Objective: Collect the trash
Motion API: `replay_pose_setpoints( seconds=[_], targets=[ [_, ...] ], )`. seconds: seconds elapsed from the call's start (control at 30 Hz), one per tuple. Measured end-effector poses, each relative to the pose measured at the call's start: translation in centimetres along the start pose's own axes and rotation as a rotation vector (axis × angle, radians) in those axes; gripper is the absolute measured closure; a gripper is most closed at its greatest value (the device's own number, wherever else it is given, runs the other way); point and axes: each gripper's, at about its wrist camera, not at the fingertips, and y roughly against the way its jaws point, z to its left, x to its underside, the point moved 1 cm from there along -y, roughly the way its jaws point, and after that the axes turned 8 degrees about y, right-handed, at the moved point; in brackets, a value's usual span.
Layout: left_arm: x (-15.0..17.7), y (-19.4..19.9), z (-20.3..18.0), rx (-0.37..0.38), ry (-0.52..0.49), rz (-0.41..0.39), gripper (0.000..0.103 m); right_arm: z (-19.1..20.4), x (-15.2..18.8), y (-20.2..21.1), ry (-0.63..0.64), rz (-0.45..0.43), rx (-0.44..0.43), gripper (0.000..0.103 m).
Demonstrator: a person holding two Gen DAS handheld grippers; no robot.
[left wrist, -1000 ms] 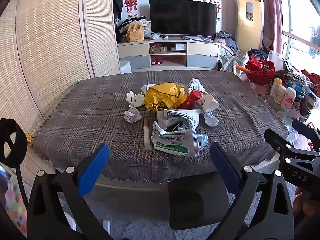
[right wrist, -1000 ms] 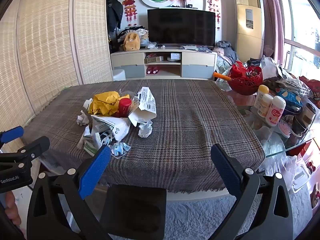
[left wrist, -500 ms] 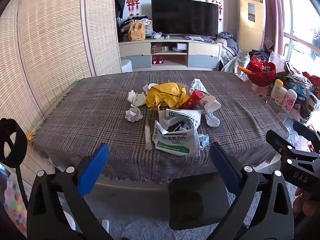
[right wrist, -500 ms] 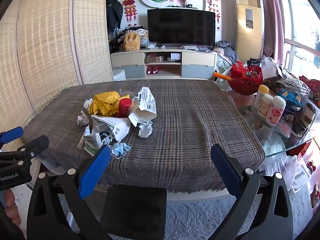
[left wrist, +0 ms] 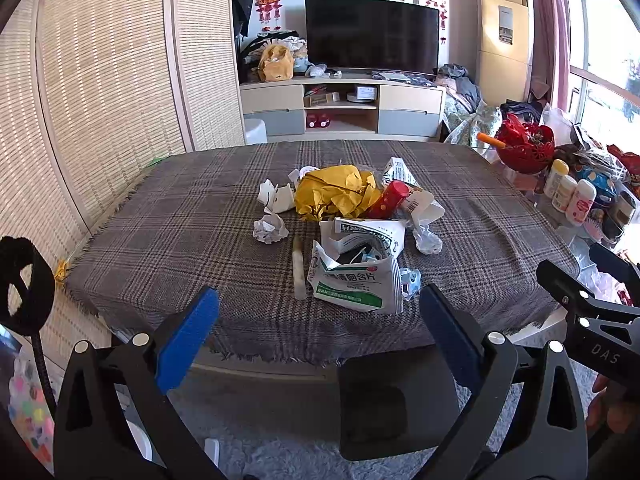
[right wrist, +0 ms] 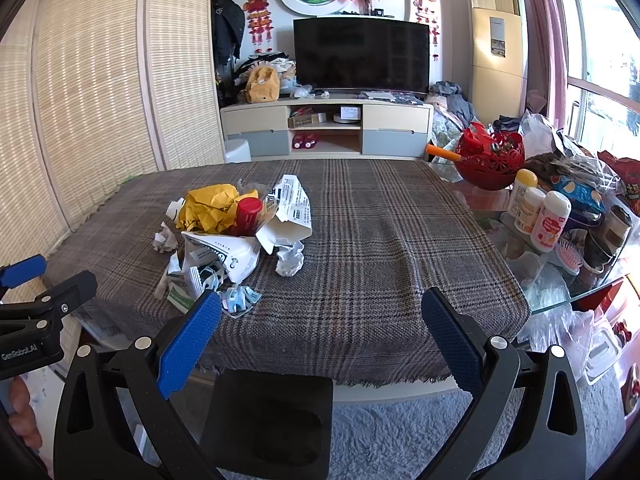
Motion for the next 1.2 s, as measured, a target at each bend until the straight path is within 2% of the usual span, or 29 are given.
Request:
replay_pose_setpoints(
  seconds=[1.2],
  targets=[
    [-0.12, 0.14, 0.29, -0.004, 0.007, -0.001, 0.008, -0.01, 0.03, 0.03, -0.005, 0.002, -0.003, 0.003]
  ],
)
